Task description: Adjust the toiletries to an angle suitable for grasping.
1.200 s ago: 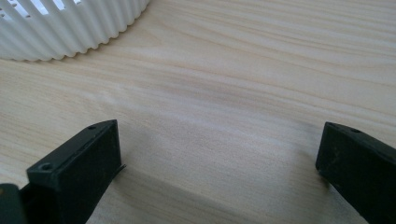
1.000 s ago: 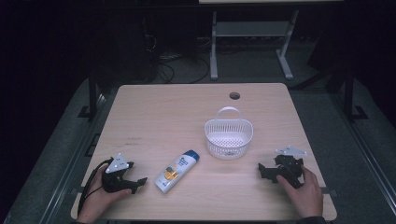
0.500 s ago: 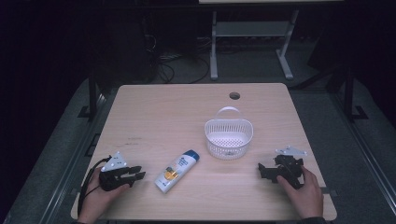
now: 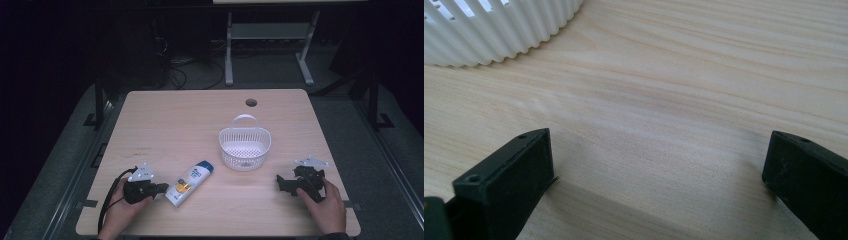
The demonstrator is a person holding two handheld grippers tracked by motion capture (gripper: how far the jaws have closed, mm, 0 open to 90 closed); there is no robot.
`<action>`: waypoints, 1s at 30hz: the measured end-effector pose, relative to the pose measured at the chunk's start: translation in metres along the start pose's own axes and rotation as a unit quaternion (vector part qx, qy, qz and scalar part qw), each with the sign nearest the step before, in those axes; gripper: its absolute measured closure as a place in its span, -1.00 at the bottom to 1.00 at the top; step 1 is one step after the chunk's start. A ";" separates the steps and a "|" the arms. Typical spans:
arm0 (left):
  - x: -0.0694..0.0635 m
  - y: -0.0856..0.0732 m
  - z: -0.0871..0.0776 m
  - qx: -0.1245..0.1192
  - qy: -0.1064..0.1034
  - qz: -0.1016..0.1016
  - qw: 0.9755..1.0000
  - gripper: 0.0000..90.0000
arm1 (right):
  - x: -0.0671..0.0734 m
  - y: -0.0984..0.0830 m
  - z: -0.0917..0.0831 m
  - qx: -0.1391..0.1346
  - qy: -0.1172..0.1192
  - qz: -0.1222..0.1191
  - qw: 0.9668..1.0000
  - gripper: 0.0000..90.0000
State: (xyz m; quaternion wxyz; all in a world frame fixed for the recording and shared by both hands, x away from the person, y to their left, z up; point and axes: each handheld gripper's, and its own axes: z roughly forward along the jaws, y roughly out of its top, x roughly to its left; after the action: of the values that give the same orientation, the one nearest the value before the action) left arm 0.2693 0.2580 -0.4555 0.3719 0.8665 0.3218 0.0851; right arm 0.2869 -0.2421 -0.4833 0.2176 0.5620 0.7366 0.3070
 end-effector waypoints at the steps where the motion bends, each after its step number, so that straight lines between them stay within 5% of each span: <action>1: -0.001 0.000 0.001 0.002 -0.001 0.002 1.000 1.00 | 0.000 0.000 0.000 0.000 0.000 0.000 1.000 -1.00; 30: -0.027 0.007 0.012 0.014 -0.045 0.031 0.998 1.00 | 0.000 0.000 0.000 0.000 0.000 0.000 1.000 -1.00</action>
State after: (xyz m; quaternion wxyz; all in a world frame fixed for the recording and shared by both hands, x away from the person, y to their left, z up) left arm 0.2569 0.2306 -0.4565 0.3712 0.8840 0.2791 0.0531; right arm 0.2869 -0.2421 -0.4832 0.2176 0.5619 0.7367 0.3069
